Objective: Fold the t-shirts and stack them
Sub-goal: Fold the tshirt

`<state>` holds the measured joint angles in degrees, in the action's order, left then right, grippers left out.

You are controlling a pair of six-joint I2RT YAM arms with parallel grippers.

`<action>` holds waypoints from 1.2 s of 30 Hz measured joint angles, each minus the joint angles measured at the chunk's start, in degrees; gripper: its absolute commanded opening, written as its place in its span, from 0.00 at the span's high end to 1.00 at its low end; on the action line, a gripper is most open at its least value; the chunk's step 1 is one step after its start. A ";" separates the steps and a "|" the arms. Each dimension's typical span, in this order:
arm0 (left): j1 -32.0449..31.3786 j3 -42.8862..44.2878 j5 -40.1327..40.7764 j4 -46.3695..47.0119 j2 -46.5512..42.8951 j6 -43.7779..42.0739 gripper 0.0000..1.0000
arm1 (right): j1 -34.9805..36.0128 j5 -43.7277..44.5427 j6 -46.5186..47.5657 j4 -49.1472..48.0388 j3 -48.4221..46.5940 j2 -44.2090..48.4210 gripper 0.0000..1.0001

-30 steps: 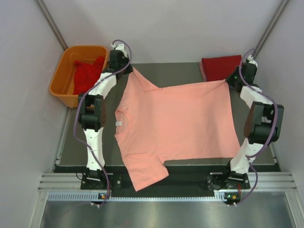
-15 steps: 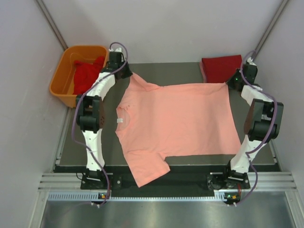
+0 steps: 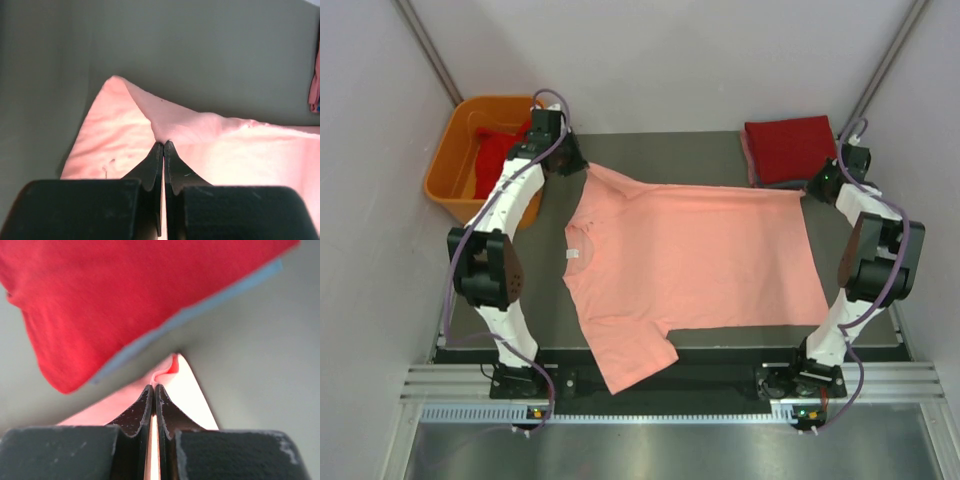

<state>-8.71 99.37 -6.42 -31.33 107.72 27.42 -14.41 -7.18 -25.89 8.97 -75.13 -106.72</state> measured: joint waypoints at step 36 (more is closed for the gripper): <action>-4.94 -45.38 -1.97 -6.05 -29.97 7.21 1.00 | -0.39 5.40 1.33 7.30 6.16 0.61 1.00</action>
<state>-13.65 54.00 -8.38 -37.39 77.76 34.63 -14.81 -1.78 -24.56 16.27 -68.97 -106.10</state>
